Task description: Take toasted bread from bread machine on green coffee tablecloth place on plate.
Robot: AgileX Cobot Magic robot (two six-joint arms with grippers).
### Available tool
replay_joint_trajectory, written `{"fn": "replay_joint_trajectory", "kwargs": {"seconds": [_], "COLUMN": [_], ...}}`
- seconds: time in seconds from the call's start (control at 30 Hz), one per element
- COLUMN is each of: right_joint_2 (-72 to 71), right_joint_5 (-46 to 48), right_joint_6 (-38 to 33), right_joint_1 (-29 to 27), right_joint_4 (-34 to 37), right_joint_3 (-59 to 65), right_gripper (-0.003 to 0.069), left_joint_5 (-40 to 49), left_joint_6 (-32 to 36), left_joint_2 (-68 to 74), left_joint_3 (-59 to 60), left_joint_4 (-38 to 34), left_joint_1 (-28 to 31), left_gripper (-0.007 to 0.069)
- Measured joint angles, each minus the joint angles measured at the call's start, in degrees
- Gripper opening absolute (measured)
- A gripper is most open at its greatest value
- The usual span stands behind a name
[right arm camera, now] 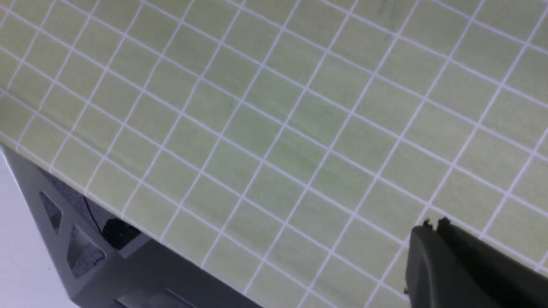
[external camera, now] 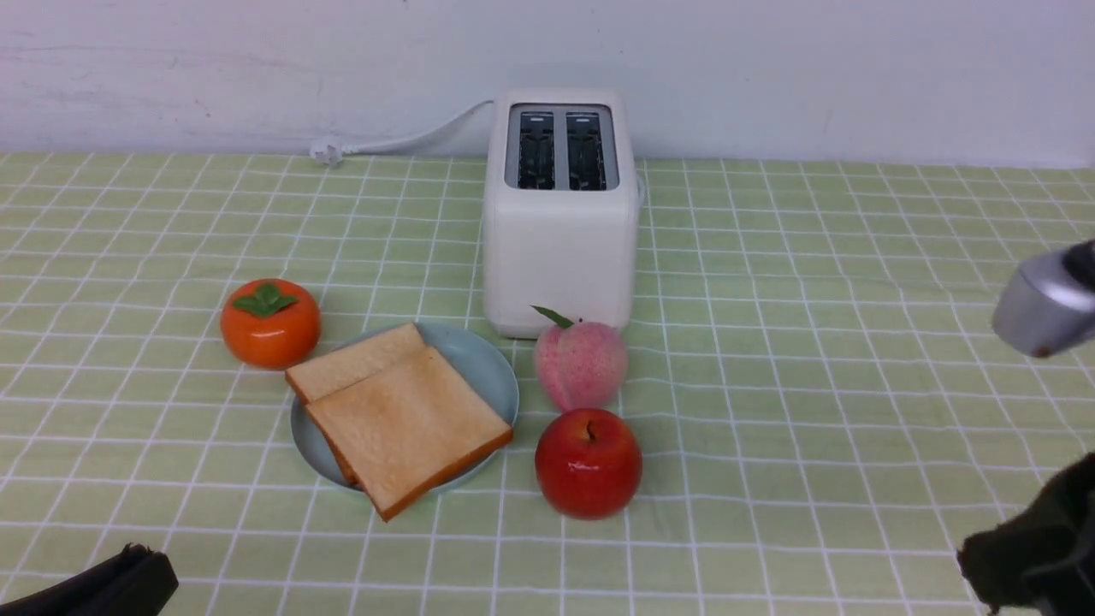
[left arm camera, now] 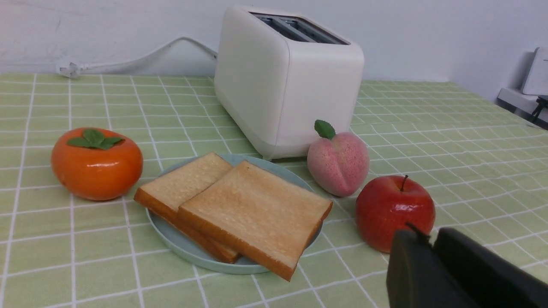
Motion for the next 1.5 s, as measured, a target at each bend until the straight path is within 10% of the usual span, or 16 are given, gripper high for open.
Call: {"fn": "replay_joint_trajectory", "kwargs": {"seconds": [0.57, 0.97, 1.5], "right_joint_2": [-37.03, -56.56, -56.56], "right_joint_5": [-19.72, -49.19, -46.44], "right_joint_6": [-19.78, -19.68, -11.99], "right_joint_1": [-21.0, -25.38, -26.62], "right_joint_4": [2.12, 0.36, -3.06], "right_joint_3": [24.75, 58.49, 60.25], "right_gripper": [0.0003, 0.0001, 0.0002], "left_joint_5": [0.18, 0.18, 0.18], "left_joint_6": [0.0, 0.0, 0.0], "left_joint_2": [0.0, 0.0, 0.0], "left_joint_3": [0.0, 0.0, 0.0], "left_joint_4": [-0.24, -0.4, -0.4], "left_joint_1": [0.0, 0.0, 0.0], "left_gripper": [0.0082, 0.0082, 0.0091]}}
